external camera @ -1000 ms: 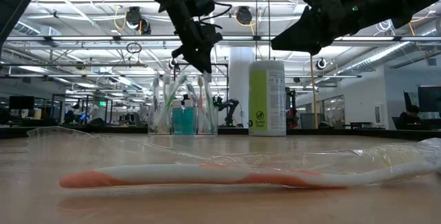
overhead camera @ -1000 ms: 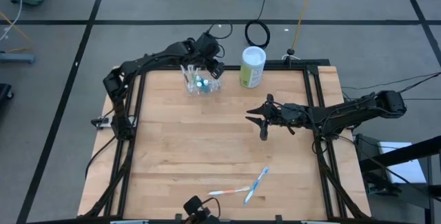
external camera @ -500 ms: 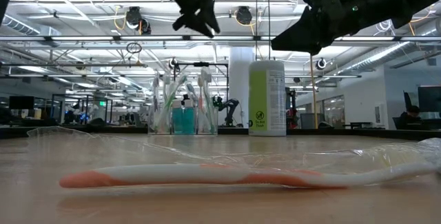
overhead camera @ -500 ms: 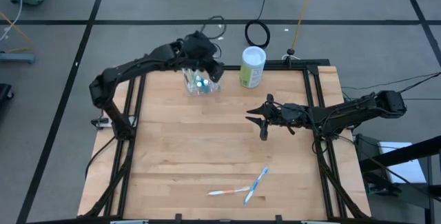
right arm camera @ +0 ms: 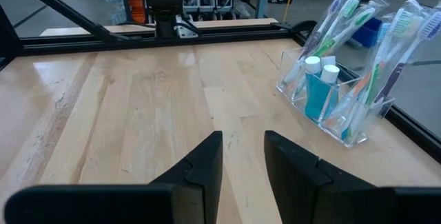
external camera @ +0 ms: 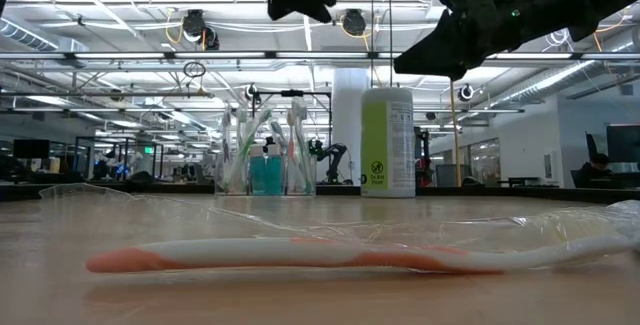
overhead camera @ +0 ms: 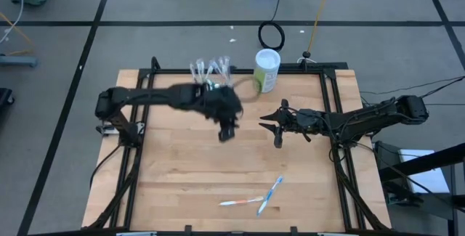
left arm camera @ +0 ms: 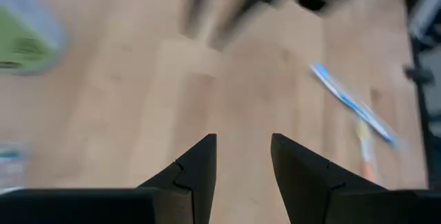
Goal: Pick & Place toothbrushing station
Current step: Put the orange toothbrush into the transparent organizer
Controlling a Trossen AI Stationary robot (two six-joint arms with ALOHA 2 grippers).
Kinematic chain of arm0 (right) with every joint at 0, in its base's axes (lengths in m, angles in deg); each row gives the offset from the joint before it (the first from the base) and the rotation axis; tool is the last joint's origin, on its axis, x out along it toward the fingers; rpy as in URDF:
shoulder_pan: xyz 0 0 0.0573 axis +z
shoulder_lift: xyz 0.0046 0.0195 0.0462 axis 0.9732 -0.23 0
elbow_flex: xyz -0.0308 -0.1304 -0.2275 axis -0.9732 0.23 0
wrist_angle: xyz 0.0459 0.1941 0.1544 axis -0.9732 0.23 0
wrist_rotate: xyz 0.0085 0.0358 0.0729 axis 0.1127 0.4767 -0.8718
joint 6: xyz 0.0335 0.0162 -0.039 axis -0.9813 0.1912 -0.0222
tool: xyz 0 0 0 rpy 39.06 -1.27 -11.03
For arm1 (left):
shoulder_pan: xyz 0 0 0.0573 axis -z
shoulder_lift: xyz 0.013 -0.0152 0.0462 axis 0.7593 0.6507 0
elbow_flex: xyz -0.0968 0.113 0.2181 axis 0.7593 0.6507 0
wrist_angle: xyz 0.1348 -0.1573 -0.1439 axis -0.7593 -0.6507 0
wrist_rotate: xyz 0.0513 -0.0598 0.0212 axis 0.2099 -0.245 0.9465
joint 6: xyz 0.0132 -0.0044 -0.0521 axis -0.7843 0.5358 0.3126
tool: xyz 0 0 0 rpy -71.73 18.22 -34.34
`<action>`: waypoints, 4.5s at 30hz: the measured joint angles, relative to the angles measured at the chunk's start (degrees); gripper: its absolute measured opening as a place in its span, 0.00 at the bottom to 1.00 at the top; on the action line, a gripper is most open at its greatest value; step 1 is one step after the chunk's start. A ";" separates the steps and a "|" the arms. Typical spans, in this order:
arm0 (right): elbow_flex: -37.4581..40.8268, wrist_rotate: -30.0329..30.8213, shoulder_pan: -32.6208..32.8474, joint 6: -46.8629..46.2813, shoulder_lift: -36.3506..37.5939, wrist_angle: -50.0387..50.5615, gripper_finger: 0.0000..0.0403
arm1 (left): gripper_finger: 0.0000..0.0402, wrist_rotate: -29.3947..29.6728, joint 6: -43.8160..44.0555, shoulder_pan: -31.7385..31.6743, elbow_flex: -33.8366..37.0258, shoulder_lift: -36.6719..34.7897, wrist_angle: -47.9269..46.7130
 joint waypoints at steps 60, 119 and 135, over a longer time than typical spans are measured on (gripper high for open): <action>28.77 4.92 13.64 -20.57 0.00 -32.55 0.25 | 0.52 4.13 13.49 27.65 20.27 27.52 60.77; 28.87 4.82 12.73 0.44 0.00 -36.01 0.25 | 0.01 51.04 -11.36 13.68 29.28 -24.84 36.61; 28.87 4.70 11.65 1.42 0.00 -37.38 0.25 | 0.00 40.03 -17.91 -11.79 67.00 -22.96 105.37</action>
